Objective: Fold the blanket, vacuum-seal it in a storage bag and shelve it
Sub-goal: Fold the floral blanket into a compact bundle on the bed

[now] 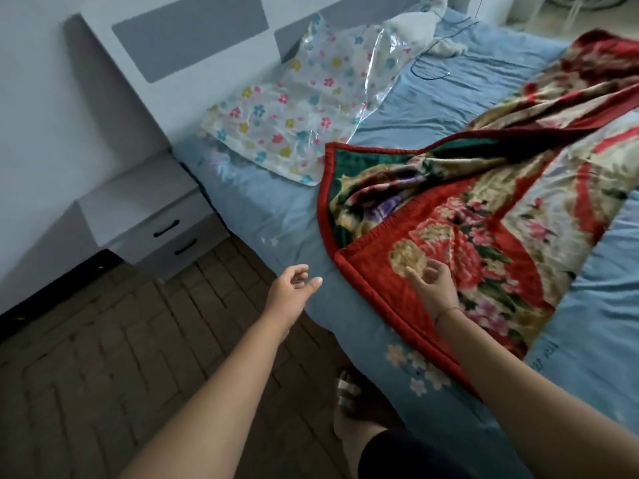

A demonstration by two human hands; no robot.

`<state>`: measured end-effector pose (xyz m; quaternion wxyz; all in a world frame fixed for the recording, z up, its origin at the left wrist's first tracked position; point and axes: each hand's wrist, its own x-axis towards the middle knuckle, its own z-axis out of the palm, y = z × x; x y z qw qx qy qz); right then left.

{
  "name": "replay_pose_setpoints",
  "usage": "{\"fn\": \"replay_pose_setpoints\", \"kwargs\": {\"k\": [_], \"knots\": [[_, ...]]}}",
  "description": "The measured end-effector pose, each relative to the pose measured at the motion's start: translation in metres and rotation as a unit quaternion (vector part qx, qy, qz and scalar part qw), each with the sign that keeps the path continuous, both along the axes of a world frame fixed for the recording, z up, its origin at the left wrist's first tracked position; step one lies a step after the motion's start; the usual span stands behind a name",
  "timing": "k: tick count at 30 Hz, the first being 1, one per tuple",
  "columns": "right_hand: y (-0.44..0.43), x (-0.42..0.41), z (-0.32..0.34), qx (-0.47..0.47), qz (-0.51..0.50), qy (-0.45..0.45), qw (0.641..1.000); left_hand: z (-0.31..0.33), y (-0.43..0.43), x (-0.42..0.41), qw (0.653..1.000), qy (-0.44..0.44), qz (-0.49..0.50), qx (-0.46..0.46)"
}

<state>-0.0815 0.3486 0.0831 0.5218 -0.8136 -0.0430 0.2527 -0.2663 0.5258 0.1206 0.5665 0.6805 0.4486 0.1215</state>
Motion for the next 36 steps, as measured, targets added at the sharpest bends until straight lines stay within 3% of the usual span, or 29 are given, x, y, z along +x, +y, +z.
{"fn": "replay_pose_setpoints", "kwargs": {"k": [15,21,29,36], "knots": [[0.170,0.097,-0.041,-0.014,-0.133,0.045,0.990,-0.066,0.230,0.187,0.993,0.069,-0.089,-0.025],[0.215,0.120,-0.059,-0.025,-0.222,0.058,0.973,-0.100,0.296,0.274,0.986,0.083,-0.114,-0.089],[0.266,0.143,-0.080,-0.010,-0.305,0.068,0.950,-0.166,0.357,0.358,0.973,0.143,-0.142,-0.117],[0.262,0.144,-0.095,0.004,-0.359,0.056,0.932,-0.221,0.374,0.404,0.962,0.146,-0.111,-0.203]]}}
